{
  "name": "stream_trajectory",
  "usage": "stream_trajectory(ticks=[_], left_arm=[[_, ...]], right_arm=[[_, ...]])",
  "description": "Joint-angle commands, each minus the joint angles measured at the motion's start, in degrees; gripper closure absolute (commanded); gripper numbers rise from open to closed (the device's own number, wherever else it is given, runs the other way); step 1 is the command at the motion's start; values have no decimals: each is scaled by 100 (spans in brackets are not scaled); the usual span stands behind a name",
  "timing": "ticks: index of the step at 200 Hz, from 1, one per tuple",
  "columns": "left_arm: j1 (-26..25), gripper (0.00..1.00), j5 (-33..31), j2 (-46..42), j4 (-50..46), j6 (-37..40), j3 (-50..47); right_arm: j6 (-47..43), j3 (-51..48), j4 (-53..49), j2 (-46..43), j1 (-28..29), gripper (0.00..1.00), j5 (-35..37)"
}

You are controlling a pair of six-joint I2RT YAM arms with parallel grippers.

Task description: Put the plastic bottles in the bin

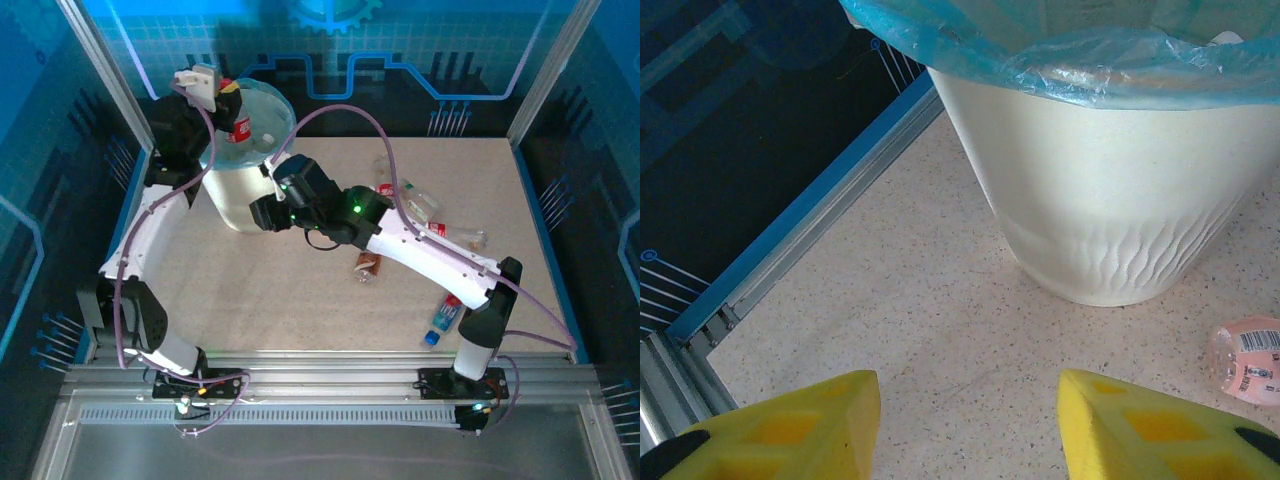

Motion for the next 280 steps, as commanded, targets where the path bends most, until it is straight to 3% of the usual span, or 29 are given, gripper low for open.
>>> stream_trajectory(ticks=[1, 13, 20, 76, 85, 96, 141, 201, 231, 280], left_arm=[[-94, 100, 259, 58, -278, -322, -407], [-94, 100, 240, 81, -226, -240, -573], [-94, 94, 225, 92, -193, -195, -655], [-86, 76, -73, 156, -201, -136, -672], [-86, 79, -55, 139, -255, -136, -622], [-86, 100, -72, 132, -320, -159, -554], [-75, 100, -173, 117, -843, -683, 105], [-120, 100, -449, -34, -692, -1098, 440], [-255, 100, -317, 27, -729, -1307, 315], [-545, 100, -494, 253, -674, -940, -144]], right_arm=[[101, -46, -102, -32, 84, 49, 132], [119, -66, -102, -31, 84, 49, 120], [127, -75, -111, -27, 85, 49, 110], [135, -75, -172, -8, 85, 49, 122], [132, -75, -168, -6, 85, 49, 135], [130, -70, -173, 4, 85, 49, 147], [127, 20, -232, 72, 85, 49, 125], [92, -23, -253, 22, 85, 49, 214], [85, -26, -252, 30, 85, 49, 235], [138, -22, -325, 92, 84, 49, 158]])
